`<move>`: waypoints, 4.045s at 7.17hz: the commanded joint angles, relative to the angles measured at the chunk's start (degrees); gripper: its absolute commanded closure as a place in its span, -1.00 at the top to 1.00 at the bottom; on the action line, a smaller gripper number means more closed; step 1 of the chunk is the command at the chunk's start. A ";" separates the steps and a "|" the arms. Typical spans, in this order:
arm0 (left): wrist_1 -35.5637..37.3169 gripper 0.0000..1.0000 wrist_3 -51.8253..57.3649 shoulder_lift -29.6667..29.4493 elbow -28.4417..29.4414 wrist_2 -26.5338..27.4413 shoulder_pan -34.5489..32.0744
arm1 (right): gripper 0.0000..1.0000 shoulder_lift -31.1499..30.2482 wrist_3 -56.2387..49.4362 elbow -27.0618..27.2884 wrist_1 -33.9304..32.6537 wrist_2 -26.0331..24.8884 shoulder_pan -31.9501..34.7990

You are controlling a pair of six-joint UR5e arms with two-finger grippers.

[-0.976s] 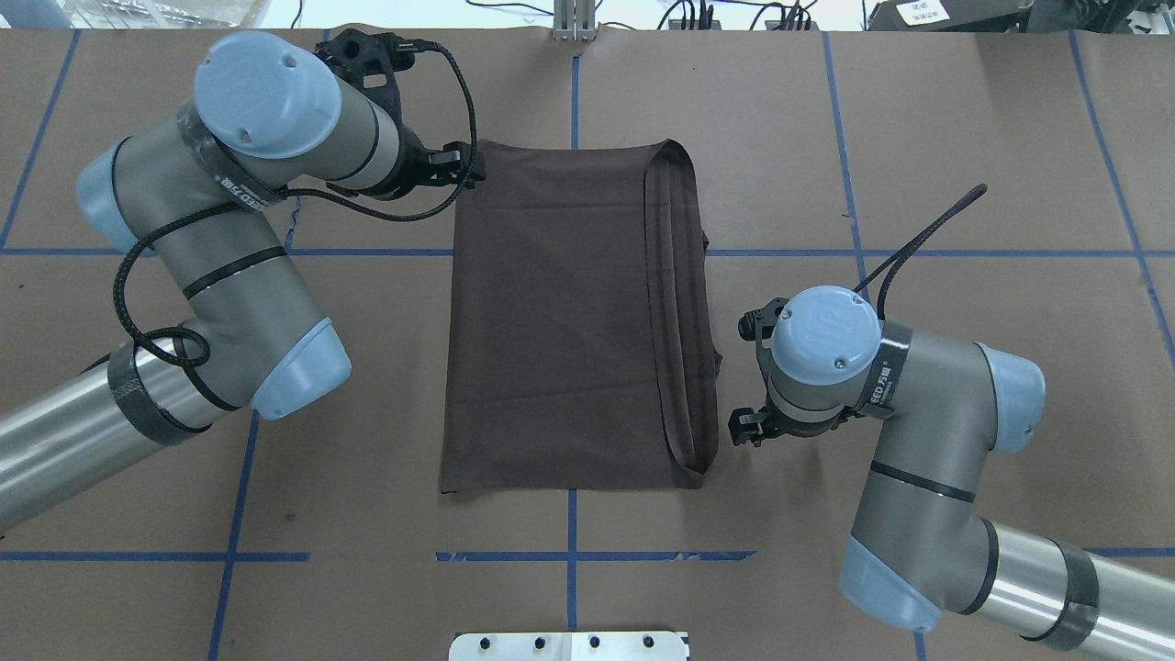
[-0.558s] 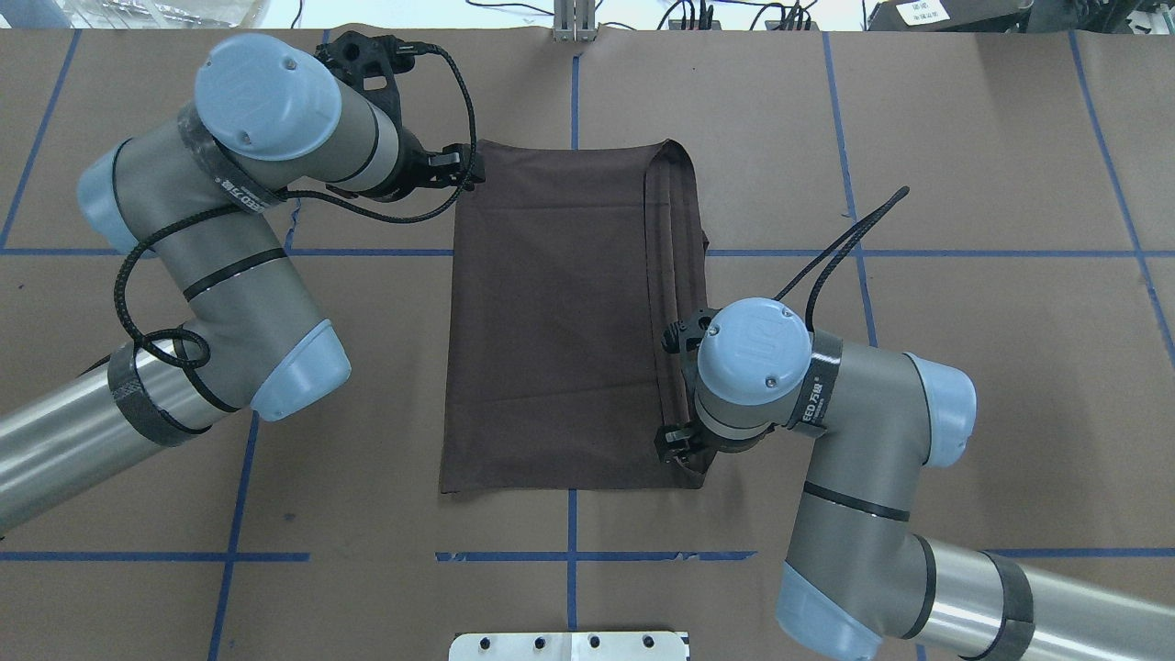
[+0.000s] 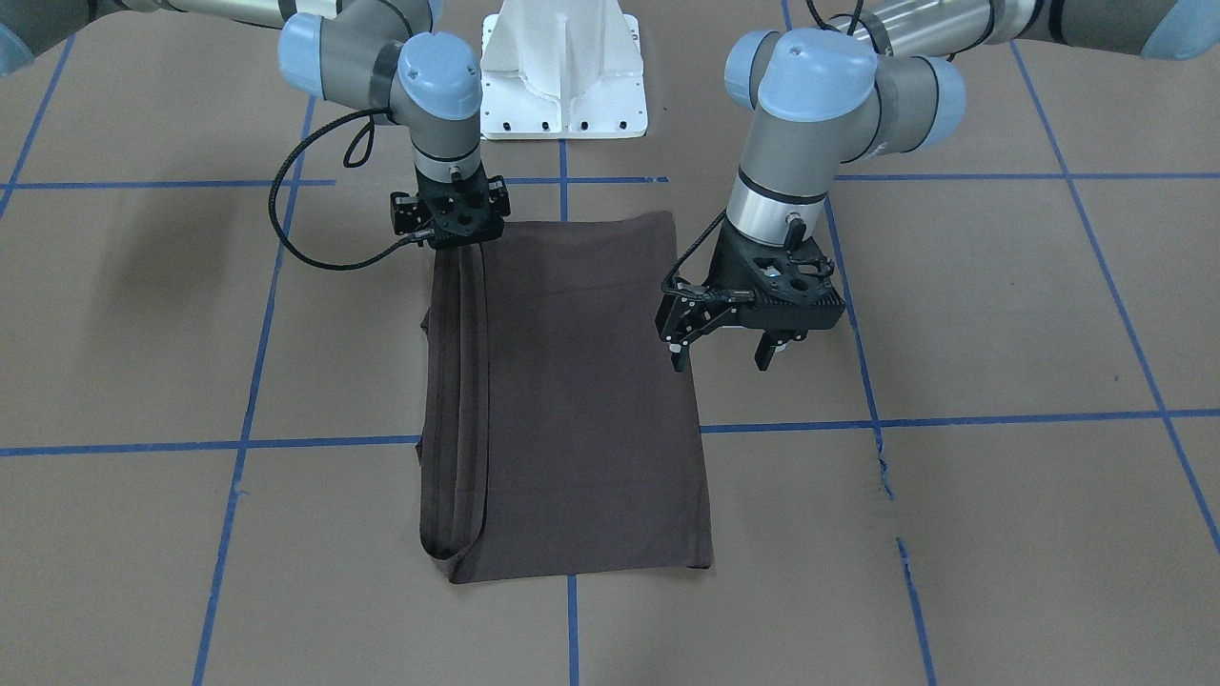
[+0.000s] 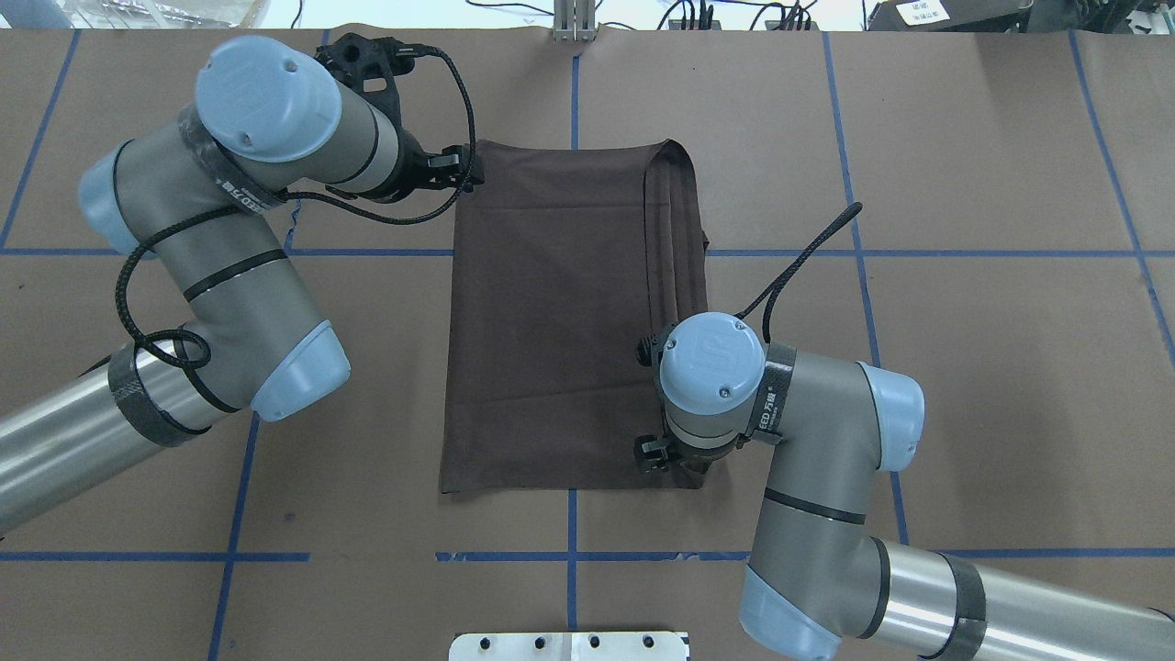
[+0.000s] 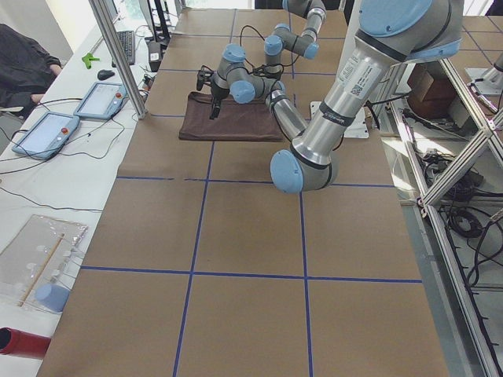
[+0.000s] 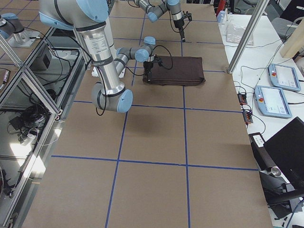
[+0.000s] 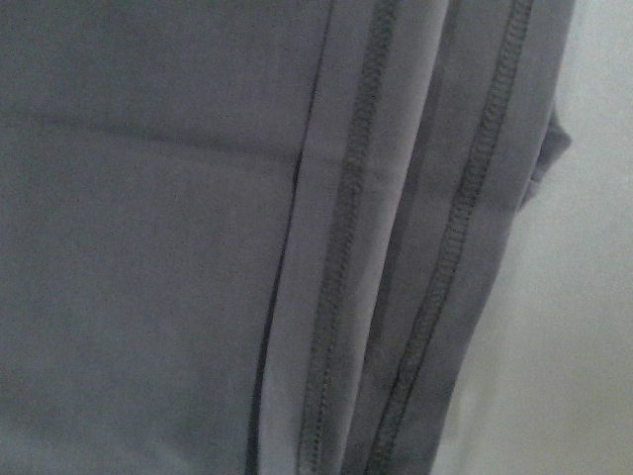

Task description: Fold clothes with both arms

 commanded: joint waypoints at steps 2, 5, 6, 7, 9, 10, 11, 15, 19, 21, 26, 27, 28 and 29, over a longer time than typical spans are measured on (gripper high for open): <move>-0.13 1.00 0.07 0.09 0.08 0.00 0.00 | 1.00 -0.34 -0.09 -0.50 -0.53 0.04 1.25; -0.13 1.00 0.07 0.09 0.08 0.00 0.00 | 1.00 -1.04 -0.09 -0.50 -0.61 0.12 1.43; -0.13 1.00 0.07 0.09 0.08 0.00 0.00 | 1.00 -1.13 -0.09 -0.41 -0.61 0.12 1.95; -0.13 1.00 0.07 0.09 0.08 0.00 0.00 | 1.00 -2.35 -0.09 0.03 -0.61 0.21 2.40; -0.13 1.00 -0.02 0.09 0.08 0.00 0.00 | 1.00 -4.89 -0.78 0.64 -0.53 0.21 3.89; -0.13 1.00 -0.02 0.00 0.08 0.00 0.00 | 1.00 -6.83 -1.14 2.04 -0.53 0.47 5.29; -0.13 1.00 -0.02 0.00 0.08 0.00 0.00 | 1.00 -8.50 -2.62 4.66 -0.53 0.82 6.08; -0.13 1.00 0.07 0.08 0.08 0.00 0.00 | 1.00 -0.20 -1.93 1.29 0.00 1.44 6.01; -0.04 1.00 0.15 0.09 -0.01 0.00 0.00 | 1.00 3.00 -0.88 -5.41 -0.17 1.35 3.46; -0.13 1.00 0.15 0.09 0.08 0.00 0.00 | 1.00 2.91 -0.61 -5.42 -0.61 1.44 3.54; -0.13 1.00 -0.11 0.00 -0.01 0.00 0.09 | 1.00 1.59 -0.70 -5.33 -2.11 1.62 5.82; -0.13 1.00 -0.28 0.00 0.08 0.00 0.44 | 1.00 0.63 -1.14 -4.55 -2.37 2.31 7.92; -0.13 1.00 -0.37 -0.09 -0.01 0.00 0.44 | 1.00 -2.25 -1.40 -3.84 -2.11 2.58 8.28; -0.13 1.00 -0.37 0.00 -0.10 0.00 0.44 | 1.00 -3.06 -1.58 -3.49 -1.85 3.02 10.38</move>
